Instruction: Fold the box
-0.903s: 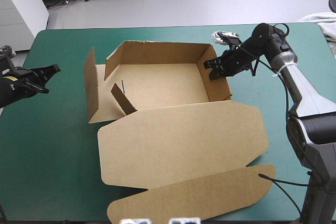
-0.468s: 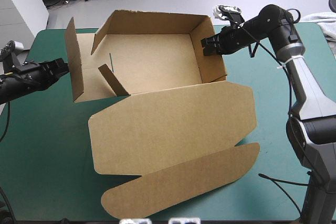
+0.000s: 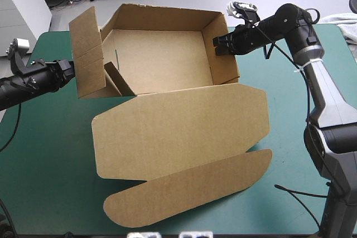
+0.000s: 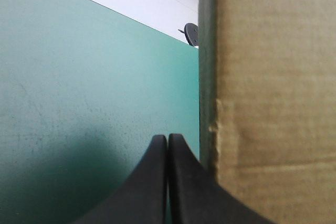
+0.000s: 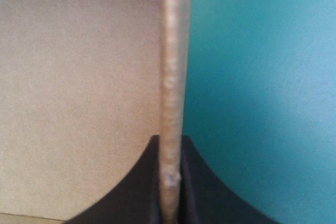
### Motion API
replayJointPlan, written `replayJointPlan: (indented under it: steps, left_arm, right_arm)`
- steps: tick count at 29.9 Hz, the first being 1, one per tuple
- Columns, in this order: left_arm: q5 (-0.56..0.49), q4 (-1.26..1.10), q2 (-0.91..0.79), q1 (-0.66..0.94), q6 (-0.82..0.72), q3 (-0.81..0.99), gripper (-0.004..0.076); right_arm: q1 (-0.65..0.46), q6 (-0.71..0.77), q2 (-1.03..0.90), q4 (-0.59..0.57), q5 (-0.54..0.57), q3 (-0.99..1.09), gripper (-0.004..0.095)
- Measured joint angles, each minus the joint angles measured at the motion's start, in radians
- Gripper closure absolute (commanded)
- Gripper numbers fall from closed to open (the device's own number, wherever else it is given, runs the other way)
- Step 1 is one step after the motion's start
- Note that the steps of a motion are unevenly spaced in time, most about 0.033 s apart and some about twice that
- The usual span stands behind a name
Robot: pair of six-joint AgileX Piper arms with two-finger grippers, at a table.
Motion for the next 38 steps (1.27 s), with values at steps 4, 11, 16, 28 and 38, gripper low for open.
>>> replayJointPlan:
  steps: [4, 11, 16, 28, 38]
  left_arm:
    - [0.027, -0.007, -0.007, -0.006, 0.011, 0.0, 0.0734]
    - [0.061, -0.01, -0.01, -0.034, 0.028, 0.0, 0.0734]
    - [0.086, -0.011, -0.011, -0.034, 0.028, 0.0, 0.0734]
    - [0.085, -0.006, -0.011, -0.082, 0.029, 0.0, 0.0733]
    - [0.083, 0.043, -0.011, -0.093, 0.041, 0.0, 0.0509]
  right_arm:
    - [0.038, 0.026, 0.0, -0.069, -0.03, 0.0, 0.0921]
    - [0.118, 0.075, 0.0, -0.177, -0.075, 0.0, 0.0921]
    - [0.119, 0.088, 0.0, -0.197, -0.095, 0.0, 0.0921]
    - [0.154, 0.092, 0.001, -0.221, -0.136, 0.0, 0.0921]
    - [0.193, 0.104, 0.006, -0.273, -0.144, 0.0, 0.092]
